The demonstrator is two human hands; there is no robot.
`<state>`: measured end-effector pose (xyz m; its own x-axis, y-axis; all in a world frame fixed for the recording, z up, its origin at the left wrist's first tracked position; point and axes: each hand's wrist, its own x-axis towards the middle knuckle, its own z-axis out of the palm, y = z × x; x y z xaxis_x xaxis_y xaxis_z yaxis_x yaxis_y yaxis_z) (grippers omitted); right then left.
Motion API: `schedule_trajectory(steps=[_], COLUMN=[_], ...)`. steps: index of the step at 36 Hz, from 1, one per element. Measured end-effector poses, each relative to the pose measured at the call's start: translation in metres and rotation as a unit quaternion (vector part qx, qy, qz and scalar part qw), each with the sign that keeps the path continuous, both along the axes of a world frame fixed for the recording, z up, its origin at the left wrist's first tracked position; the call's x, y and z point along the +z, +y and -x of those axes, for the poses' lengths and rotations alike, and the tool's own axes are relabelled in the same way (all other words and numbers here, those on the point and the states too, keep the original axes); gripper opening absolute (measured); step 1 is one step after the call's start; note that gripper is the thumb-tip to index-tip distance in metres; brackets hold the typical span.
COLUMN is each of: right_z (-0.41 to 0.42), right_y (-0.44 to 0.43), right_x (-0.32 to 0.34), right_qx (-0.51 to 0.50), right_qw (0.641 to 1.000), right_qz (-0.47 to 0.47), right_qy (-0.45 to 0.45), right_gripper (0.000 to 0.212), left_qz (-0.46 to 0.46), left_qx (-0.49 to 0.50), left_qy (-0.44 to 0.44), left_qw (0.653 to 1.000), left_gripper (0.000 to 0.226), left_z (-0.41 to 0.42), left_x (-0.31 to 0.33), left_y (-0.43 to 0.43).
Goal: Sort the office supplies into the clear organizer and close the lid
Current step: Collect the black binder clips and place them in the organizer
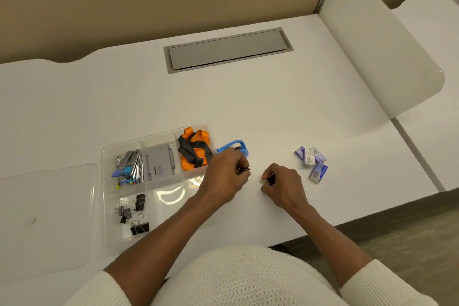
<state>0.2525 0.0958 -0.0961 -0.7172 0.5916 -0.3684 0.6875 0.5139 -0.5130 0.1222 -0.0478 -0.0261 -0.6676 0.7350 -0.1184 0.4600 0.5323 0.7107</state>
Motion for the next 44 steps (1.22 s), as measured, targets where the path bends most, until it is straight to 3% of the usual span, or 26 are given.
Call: schedule_trajectory(steps=[5, 12, 19, 28, 35, 44], right_z=[0.003, 0.031, 0.079, 0.136, 0.164, 0.173], right_y=[0.008, 0.008, -0.035, -0.143, -0.217, -0.261], right_x=[0.015, 0.070, 0.108, 0.097, 0.082, 0.064], right_qx=[-0.039, -0.120, -0.029, 0.115, 0.140, 0.199], right_qw=[0.999, 0.981, 0.978, 0.954, 0.958, 0.974], right_qz=[0.033, 0.123, 0.175, 0.265, 0.241, 0.091], right_qy=[0.001, 0.093, 0.110, 0.079, 0.069, 0.064], right_gripper=[0.013, 0.012, 0.013, 0.008, 0.005, 0.011], left_qz=[-0.044, -0.078, -0.083, -0.007, 0.053, 0.093], left_qx=[0.065, 0.151, 0.231, 0.325, 0.350, 0.305], left_qy=[-0.024, -0.002, 0.015, 0.043, 0.052, 0.057], left_qw=[0.997, 0.985, 0.969, 0.945, 0.934, 0.946], left_gripper=[0.014, 0.016, 0.014, 0.016, 0.016, 0.013], left_z=[0.013, 0.034, 0.046, 0.050, 0.047, 0.045], left_x=[0.011, 0.029, 0.040, 0.030, 0.013, 0.000], left_y=[-0.031, -0.089, -0.145, -0.208, -0.244, -0.256])
